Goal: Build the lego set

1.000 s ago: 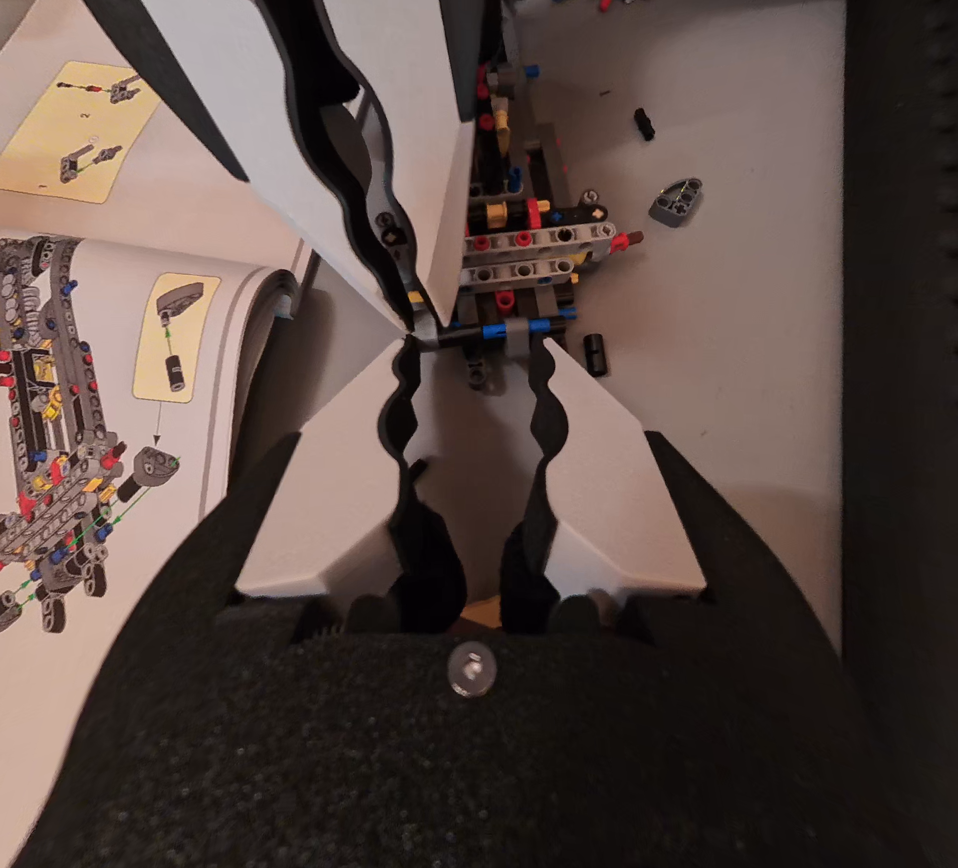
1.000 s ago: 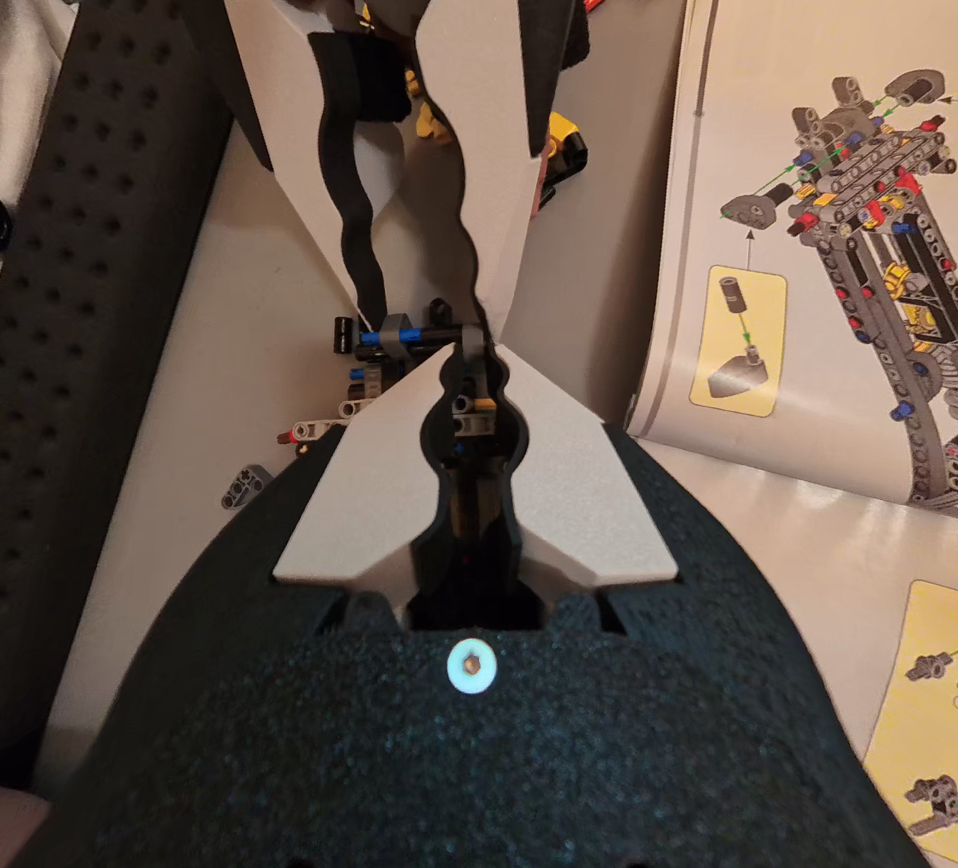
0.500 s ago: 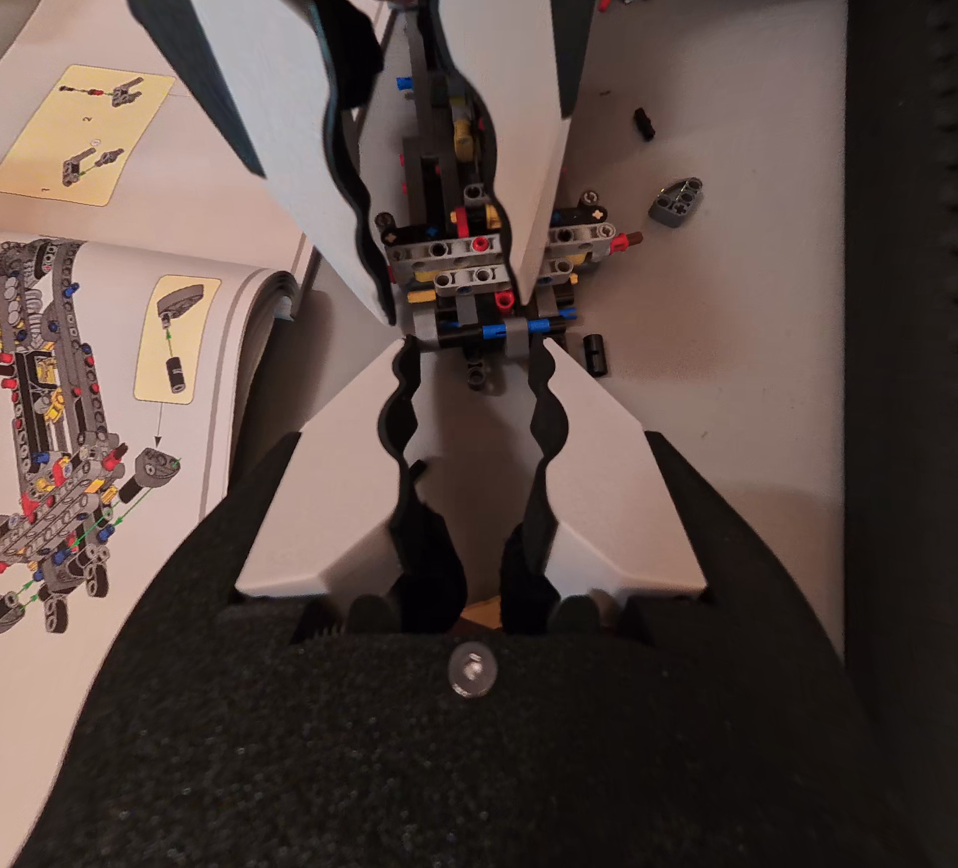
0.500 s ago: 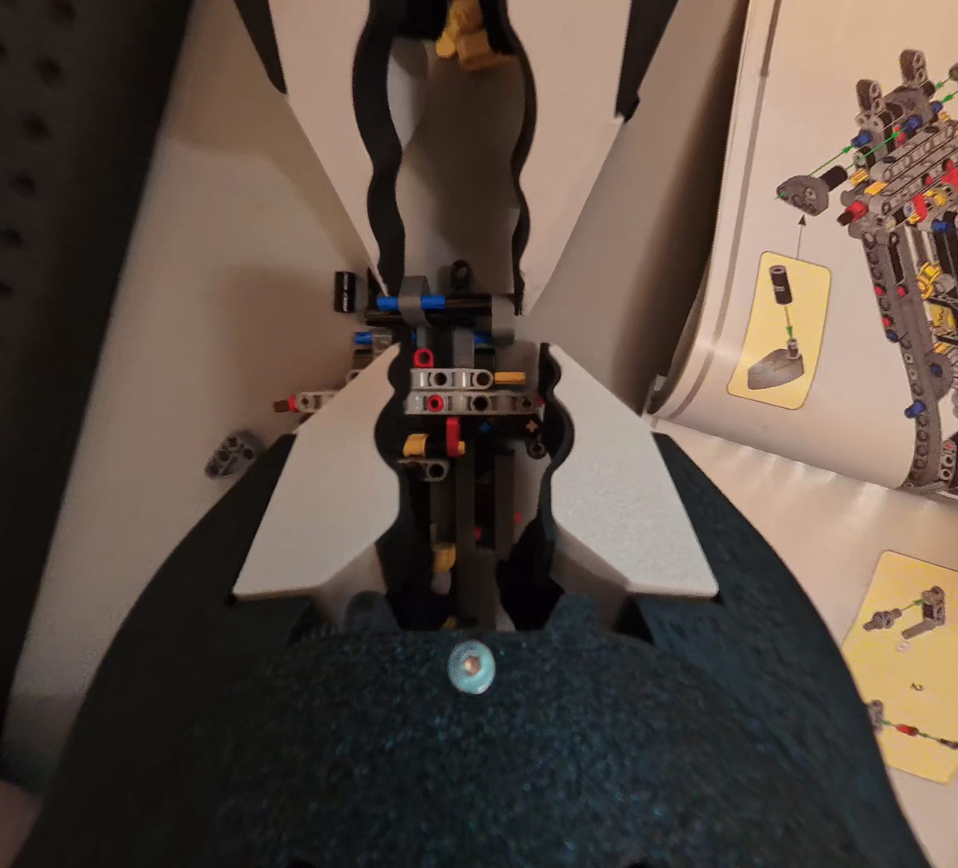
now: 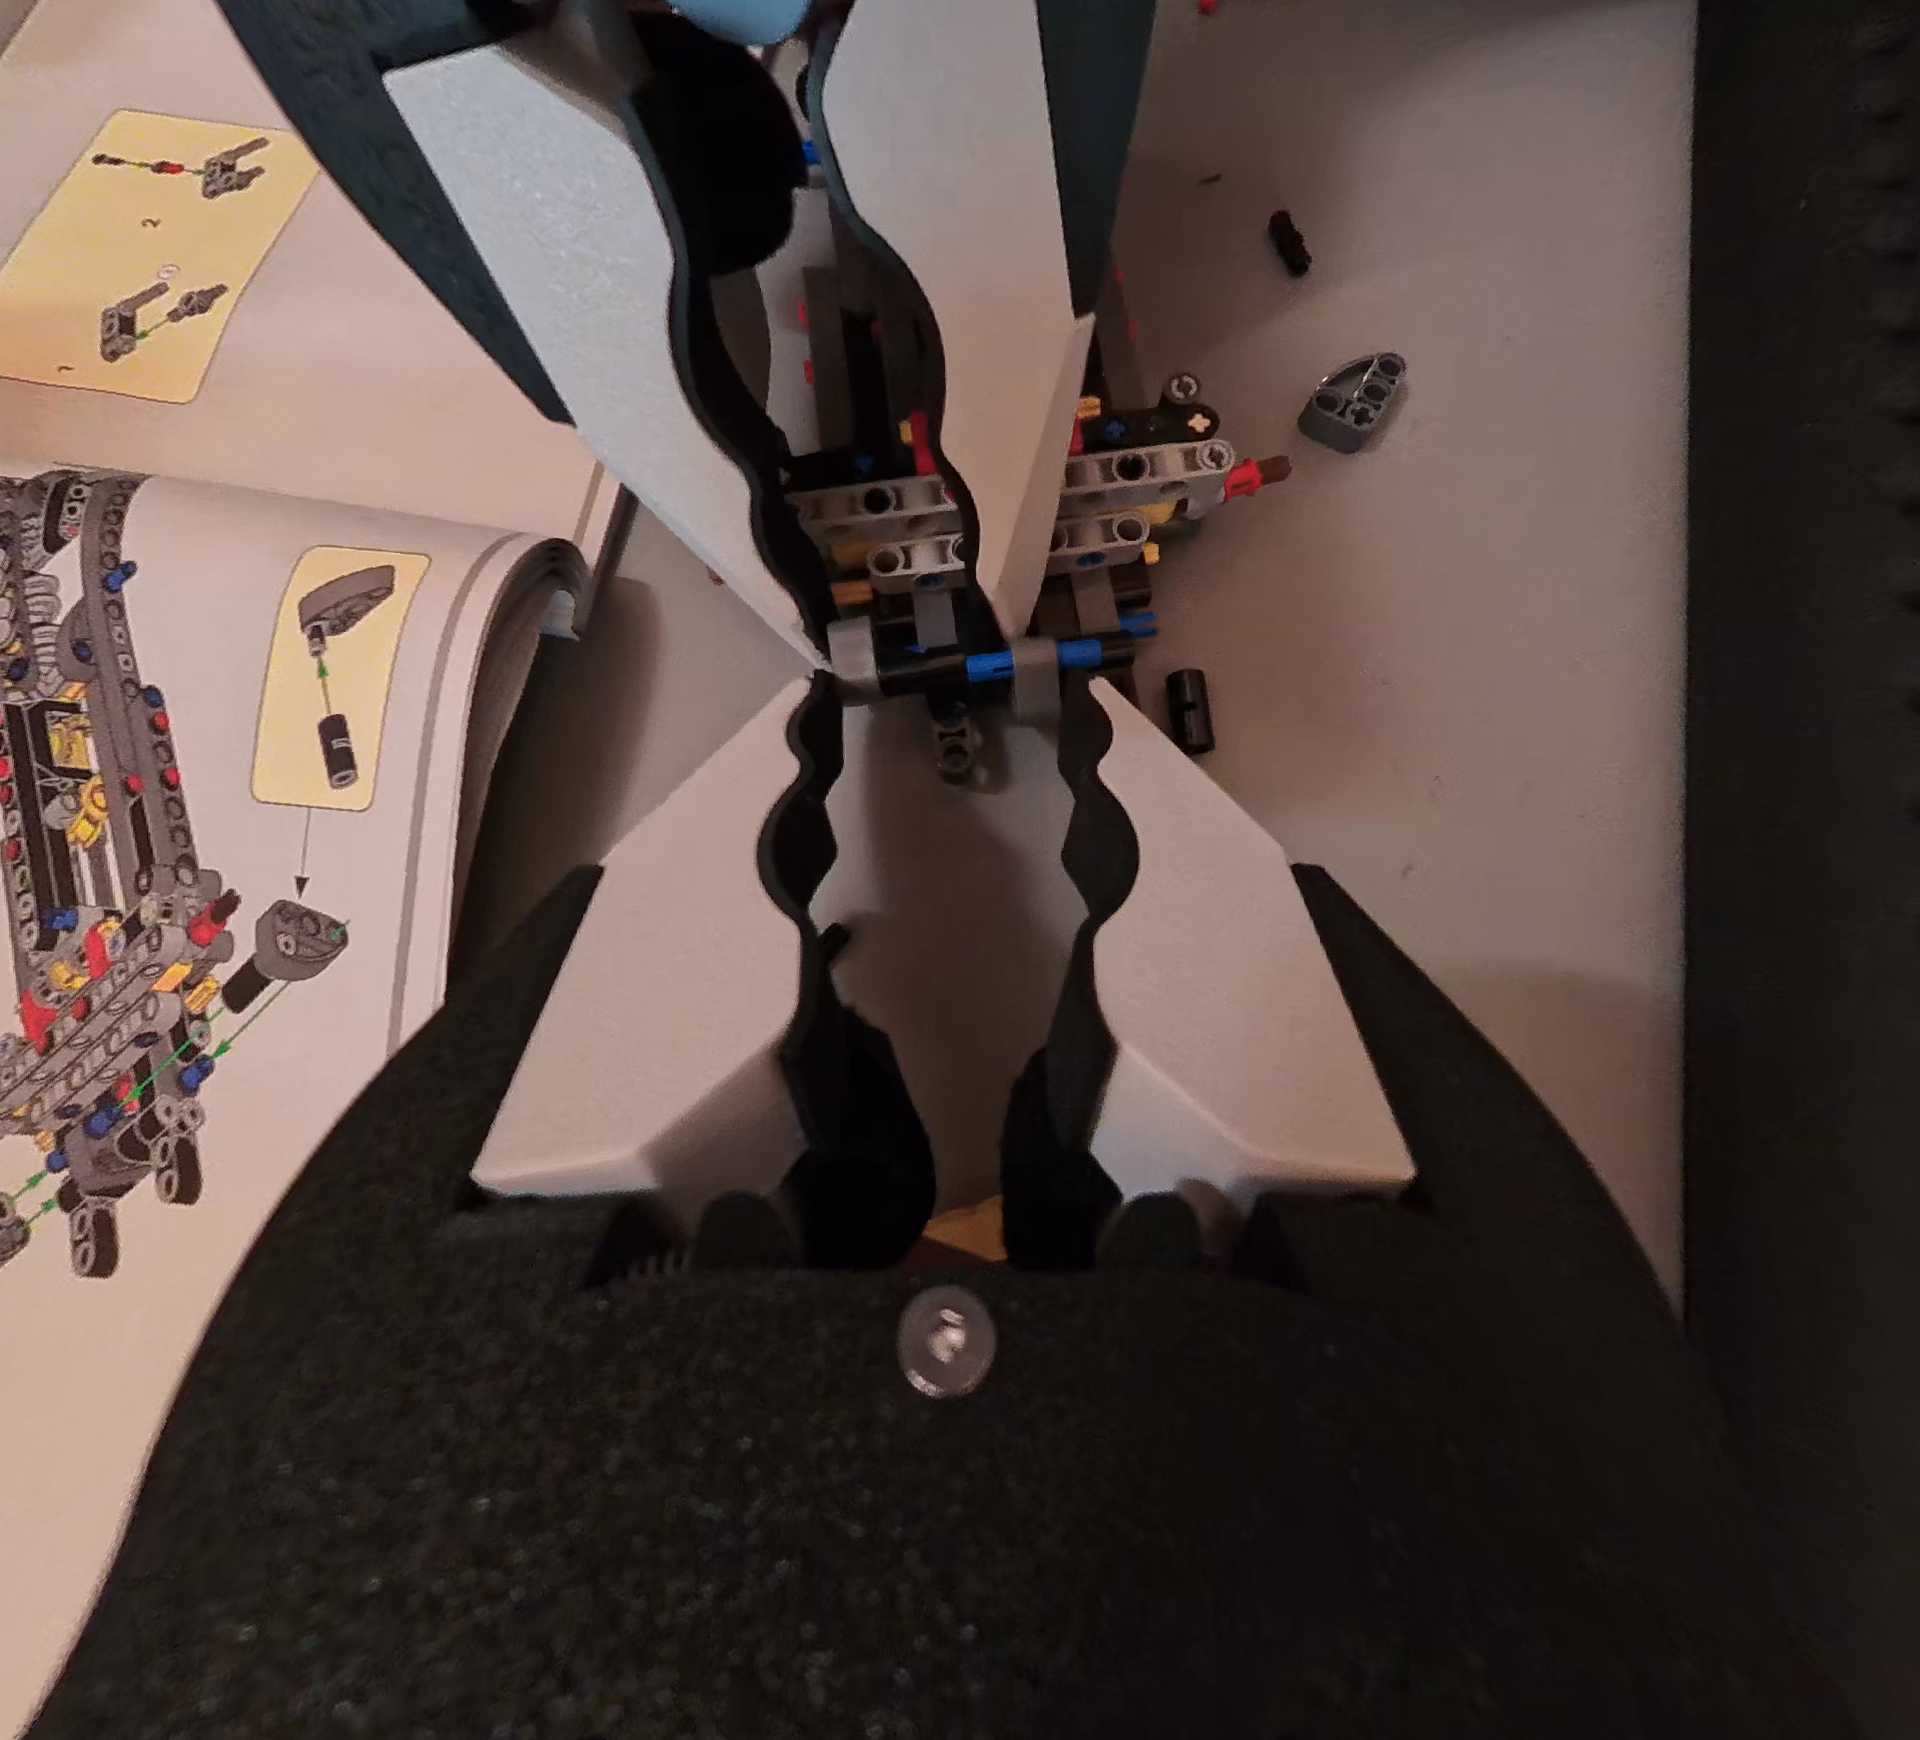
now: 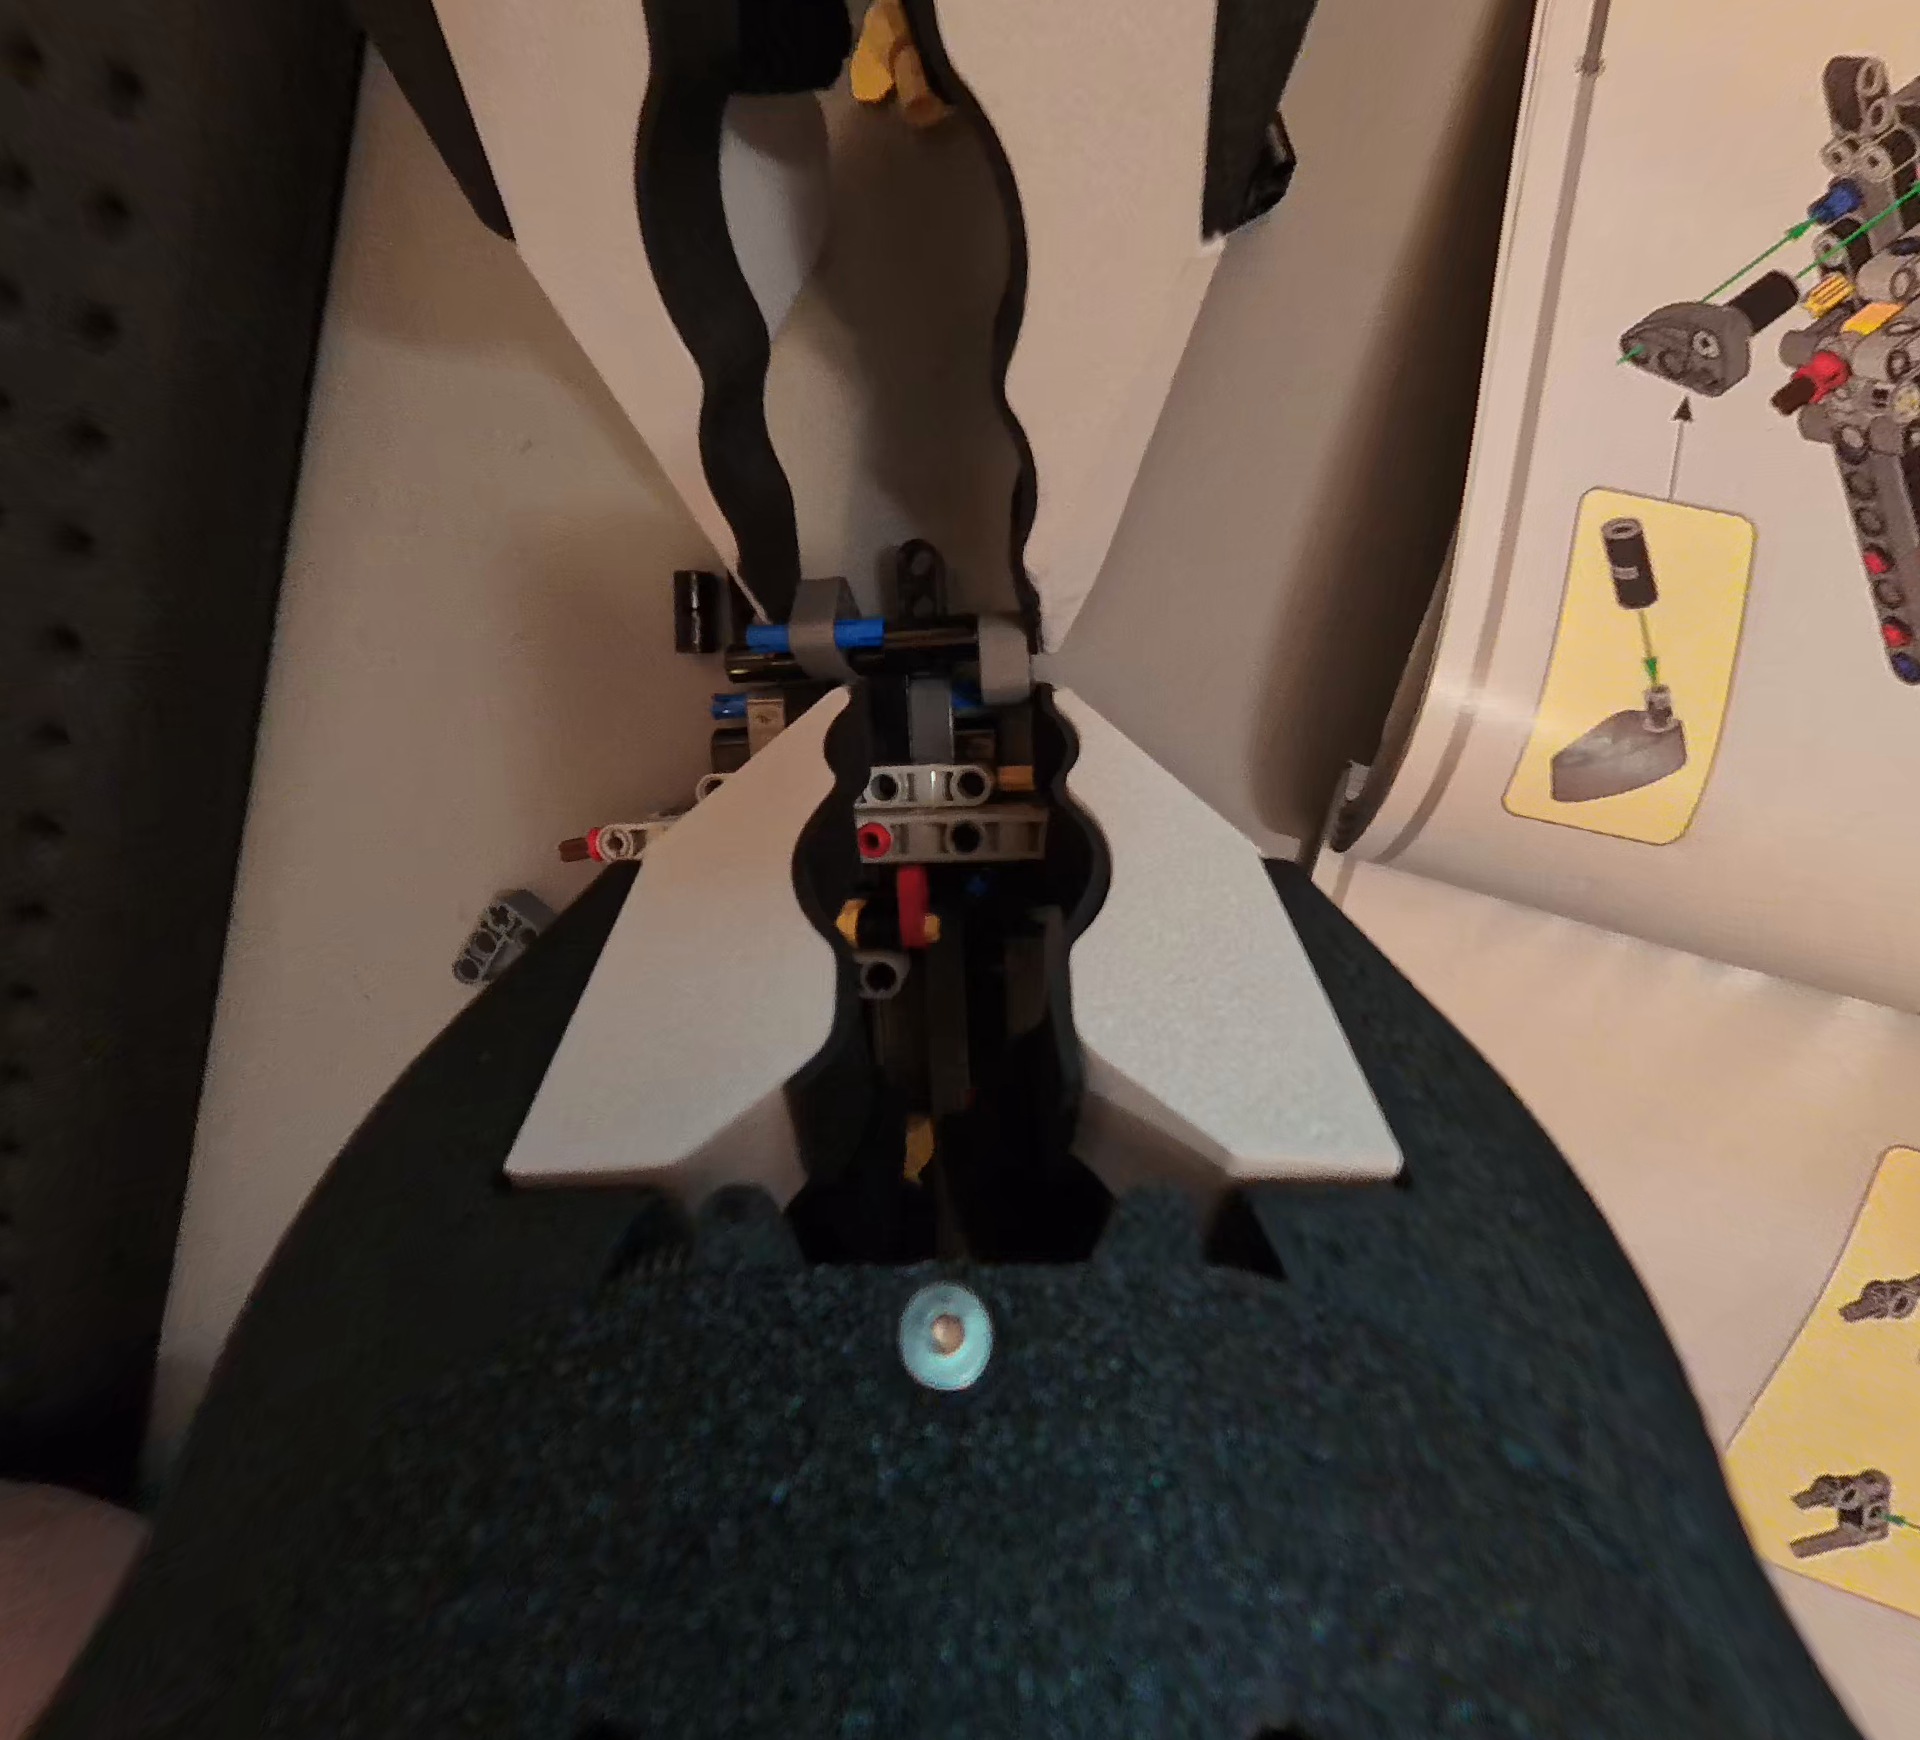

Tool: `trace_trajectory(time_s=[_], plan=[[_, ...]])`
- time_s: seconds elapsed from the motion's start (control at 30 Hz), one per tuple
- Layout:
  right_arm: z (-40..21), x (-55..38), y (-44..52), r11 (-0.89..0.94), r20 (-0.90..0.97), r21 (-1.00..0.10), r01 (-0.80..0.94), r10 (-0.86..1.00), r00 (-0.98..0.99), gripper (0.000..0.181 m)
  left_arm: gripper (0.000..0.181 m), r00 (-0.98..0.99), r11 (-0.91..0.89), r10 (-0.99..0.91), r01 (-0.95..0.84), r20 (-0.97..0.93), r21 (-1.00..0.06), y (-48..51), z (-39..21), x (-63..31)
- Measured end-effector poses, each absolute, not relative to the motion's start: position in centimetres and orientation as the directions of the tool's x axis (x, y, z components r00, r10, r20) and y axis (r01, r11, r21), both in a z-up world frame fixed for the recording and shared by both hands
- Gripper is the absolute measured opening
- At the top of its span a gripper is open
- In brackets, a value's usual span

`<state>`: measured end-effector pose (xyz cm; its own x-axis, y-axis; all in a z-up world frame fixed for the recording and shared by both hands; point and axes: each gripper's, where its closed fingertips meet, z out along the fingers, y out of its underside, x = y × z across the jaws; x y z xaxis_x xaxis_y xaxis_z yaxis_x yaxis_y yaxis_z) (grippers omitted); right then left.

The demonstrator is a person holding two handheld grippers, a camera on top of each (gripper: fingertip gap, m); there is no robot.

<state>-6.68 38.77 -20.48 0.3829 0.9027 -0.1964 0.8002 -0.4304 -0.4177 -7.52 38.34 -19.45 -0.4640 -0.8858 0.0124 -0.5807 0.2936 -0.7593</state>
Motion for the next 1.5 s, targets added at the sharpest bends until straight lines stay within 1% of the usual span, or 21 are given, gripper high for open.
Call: trace_trajectory(time_s=[0.37, 0.63, 0.77, 0.9, 1.07, 1.2, 1.27, 1.37, 1.4, 1.5], plan=[[-20.5, -6.6, 38.7, -0.452, -0.211, -0.414, 0.790, 0.892, 0.400, 0.029, 0.040, -0.468, 0.287, -0.883, -0.592, 0.032, -0.753, 38.2, -19.6, -7.5], [-20.5, -6.6, 38.7, -0.449, -0.208, -0.411, 0.793, 0.893, 0.398, 0.029, 0.040, -0.475, 0.305, -0.880, -0.584, 0.012, -0.753, 38.2, -19.6, -7.6], [-20.5, -6.7, 38.6, -0.446, -0.217, -0.424, 0.789, 0.895, 0.390, 0.029, 0.040, -0.469, 0.294, -0.883, -0.586, 0.020, -0.755, 38.2, -19.6, -7.5], [-20.4, -6.7, 38.8, -0.487, -0.260, -0.447, 0.750, 0.873, 0.412, 0.030, 0.040, -0.455, 0.284, -0.890, -0.597, 0.025, -0.750, 38.3, -19.7, -7.5], [-20.3, -6.8, 38.7, -0.458, -0.222, -0.445, 0.770, 0.889, 0.401, 0.030, 0.040, -0.463, 0.312, -0.886, -0.585, -0.008, -0.749, 38.3, -19.7, -7.6], [-19.4, -6.4, 38.4, -0.508, -0.263, -0.456, 0.731, 0.861, 0.435, 0.028, 0.040, -0.466, 0.311, -0.885, -0.585, -0.004, -0.749, 38.2, -19.7, -7.6], [-18.0, -6.2, 38.4, -0.545, -0.273, -0.491, 0.679, 0.837, 0.474, 0.027, 0.040, -0.464, 0.305, -0.886, -0.588, 0.003, -0.749, 38.3, -19.7, -7.5], [-16.0, -6.3, 38.9, -0.669, -0.317, -0.559, 0.491, 0.719, 0.619, 0.028, 0.040, -0.463, 0.305, -0.886, -0.588, 0.003, -0.750, 38.3, -19.7, -7.5], [-15.9, -6.5, 39.0, -0.712, -0.350, -0.568, 0.414, 0.664, 0.661, 0.028, 0.040, -0.464, 0.306, -0.886, -0.587, 0.001, -0.750, 38.3, -19.7, -7.5], [-17.4, -6.9, 38.6, -0.804, -0.424, -0.544, 0.241, 0.512, 0.747, 0.027, 0.040, -0.463, 0.304, -0.886, -0.588, 0.004, -0.749, 38.3, -19.7, -7.5]])
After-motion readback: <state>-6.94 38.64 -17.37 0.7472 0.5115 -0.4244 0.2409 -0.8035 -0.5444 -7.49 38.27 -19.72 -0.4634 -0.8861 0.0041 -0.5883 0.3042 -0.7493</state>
